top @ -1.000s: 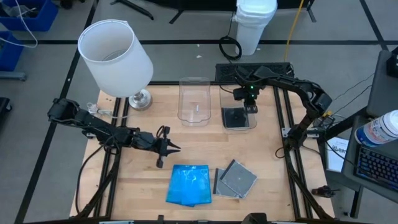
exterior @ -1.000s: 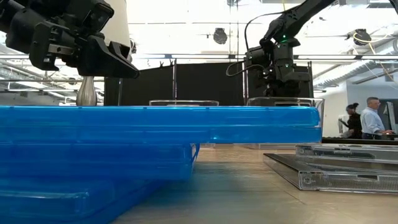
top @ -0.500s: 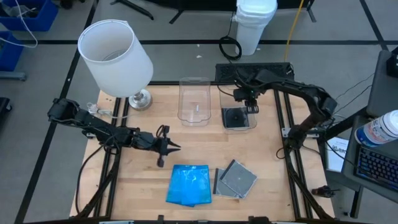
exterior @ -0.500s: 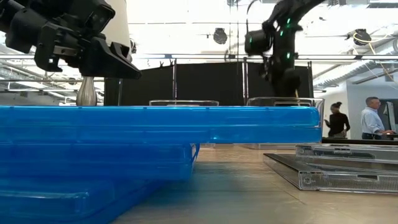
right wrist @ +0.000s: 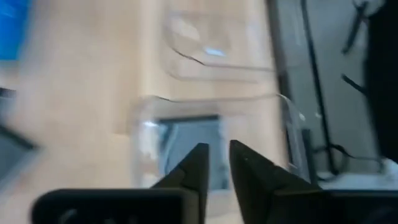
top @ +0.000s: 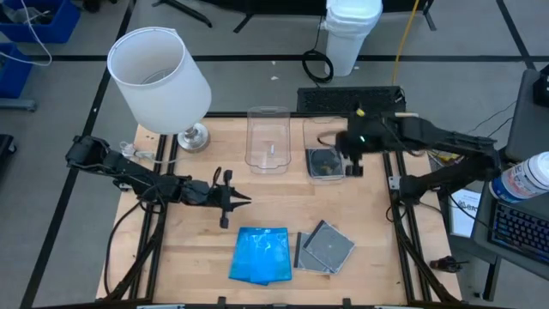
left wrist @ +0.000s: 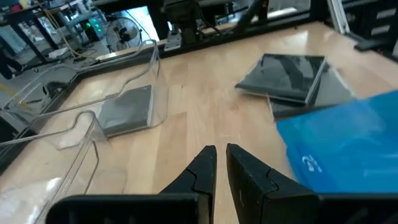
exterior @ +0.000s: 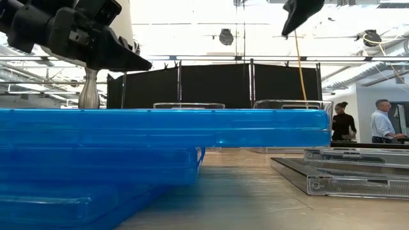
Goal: Pick & place jewel cases by type
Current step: Put the right blue CD case into the left transparent bin
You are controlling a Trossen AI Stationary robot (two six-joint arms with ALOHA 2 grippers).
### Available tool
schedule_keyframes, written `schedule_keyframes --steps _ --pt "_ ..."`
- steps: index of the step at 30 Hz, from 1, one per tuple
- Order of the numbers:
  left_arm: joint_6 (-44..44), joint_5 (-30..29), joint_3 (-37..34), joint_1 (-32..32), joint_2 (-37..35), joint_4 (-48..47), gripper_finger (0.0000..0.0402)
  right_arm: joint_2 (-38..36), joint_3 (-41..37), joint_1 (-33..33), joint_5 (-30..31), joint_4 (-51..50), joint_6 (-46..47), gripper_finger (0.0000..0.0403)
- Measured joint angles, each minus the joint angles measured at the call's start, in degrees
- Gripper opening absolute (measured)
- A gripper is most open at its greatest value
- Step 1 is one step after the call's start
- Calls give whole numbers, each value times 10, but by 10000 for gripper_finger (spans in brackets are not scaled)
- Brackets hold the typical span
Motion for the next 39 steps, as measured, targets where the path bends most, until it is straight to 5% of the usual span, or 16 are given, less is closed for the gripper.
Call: schedule_keyframes --steps 6,15,19,30,36,39 --pt "-61 -2 0 -32 0 -4 46 19 -32 179 10 46 127 8" --pt "-106 -91 1 -181 0 -17 46 121 -153 326 28 364 254 6" --pt "-117 -120 1 -223 3 -17 46 167 -173 339 18 441 284 1" --pt "-126 -118 1 -245 54 -17 46 287 -175 335 -149 585 357 2" --pt "-106 -115 11 -246 116 -17 46 282 -175 321 -142 585 424 1" --pt "-96 -115 34 -246 148 -17 46 281 -175 311 -82 586 469 1"
